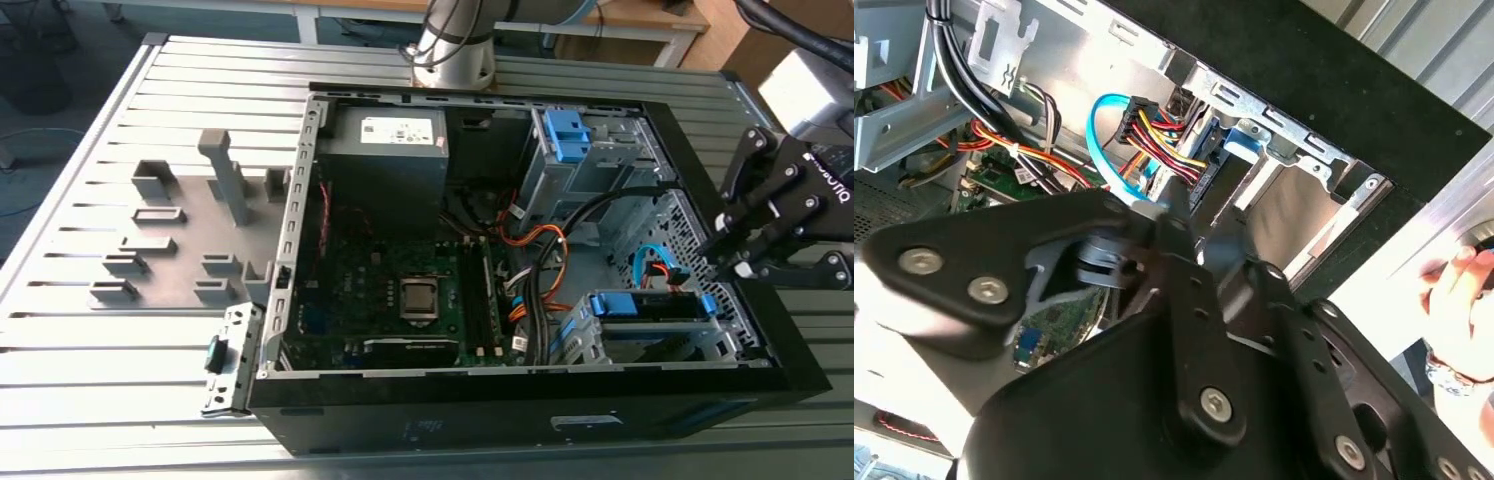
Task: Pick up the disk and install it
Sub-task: 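Insert the first disk wire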
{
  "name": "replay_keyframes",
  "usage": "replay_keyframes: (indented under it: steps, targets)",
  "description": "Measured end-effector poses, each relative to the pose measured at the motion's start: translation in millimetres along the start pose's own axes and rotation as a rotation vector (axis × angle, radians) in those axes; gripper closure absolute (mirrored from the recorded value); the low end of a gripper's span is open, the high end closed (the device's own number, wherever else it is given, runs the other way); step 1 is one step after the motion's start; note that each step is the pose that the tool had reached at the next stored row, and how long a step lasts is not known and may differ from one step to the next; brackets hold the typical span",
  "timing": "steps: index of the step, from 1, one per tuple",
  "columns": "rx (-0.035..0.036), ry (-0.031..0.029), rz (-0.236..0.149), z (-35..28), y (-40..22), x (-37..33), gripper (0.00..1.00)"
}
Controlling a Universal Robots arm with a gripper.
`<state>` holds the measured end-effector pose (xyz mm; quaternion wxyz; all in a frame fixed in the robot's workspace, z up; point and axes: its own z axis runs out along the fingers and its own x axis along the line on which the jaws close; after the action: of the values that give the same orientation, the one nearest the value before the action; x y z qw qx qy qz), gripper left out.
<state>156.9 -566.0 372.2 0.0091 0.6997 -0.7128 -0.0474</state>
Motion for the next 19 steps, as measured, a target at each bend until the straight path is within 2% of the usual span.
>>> replay_keyframes:
  steps: [1, 2, 5, 10, 14, 19]
  targets:
    - [0.0000, 0.0000, 0.000, 0.0, 0.0, 0.0, 0.71]
    - [0.0000, -0.0001, 0.000, 0.0, 0.0, 0.0, 0.65]
    - [0.0000, -0.0003, 0.000, 0.1, 0.2, 0.0, 0.65]
    - [0.0002, -0.0001, 0.000, 2.2, 9.4, 0.3, 0.65]
    - [0.0002, -0.0002, 0.000, 7.7, 12.4, 0.6, 0.65]
    - [0.0002, -0.0003, 0.000, 16.6, 13.1, 1.1, 0.65]
